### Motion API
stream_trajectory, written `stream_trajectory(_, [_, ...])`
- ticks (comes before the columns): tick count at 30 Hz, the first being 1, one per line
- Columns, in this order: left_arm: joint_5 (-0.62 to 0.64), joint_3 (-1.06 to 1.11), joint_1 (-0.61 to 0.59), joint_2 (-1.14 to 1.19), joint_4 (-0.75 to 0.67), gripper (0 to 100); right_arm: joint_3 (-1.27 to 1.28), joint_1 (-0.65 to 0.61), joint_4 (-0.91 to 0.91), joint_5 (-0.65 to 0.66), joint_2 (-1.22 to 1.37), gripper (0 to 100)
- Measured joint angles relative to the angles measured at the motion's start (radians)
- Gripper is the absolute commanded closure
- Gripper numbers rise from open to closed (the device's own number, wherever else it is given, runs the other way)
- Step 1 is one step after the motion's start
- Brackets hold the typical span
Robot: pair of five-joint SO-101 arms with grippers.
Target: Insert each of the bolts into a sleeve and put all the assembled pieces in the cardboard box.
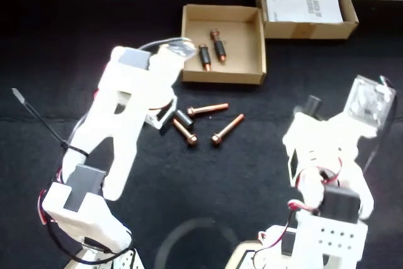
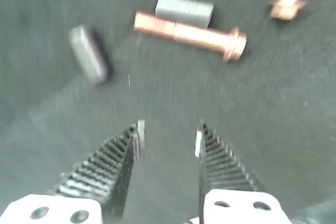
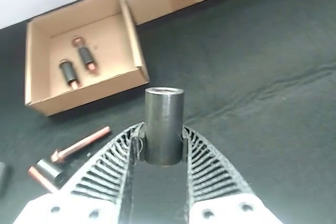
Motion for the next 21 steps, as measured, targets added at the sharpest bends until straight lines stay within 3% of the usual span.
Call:
stream_trajectory(13, [-0.706,0.0,0.083,0.0,-0.077,83,0.233,0.087,0.0,0.026,-0.293,99.1])
stream_trajectory(16, [-0.784,0.0,0.098,0.005,-0.081,83,0.253,0.104,0.0,0.038,-0.336,99.1])
stream_trajectory(21, [-0.812,0.0,0.137,0.005,-0.117,83,0.253,0.117,0.0,0.043,-0.365,99.1])
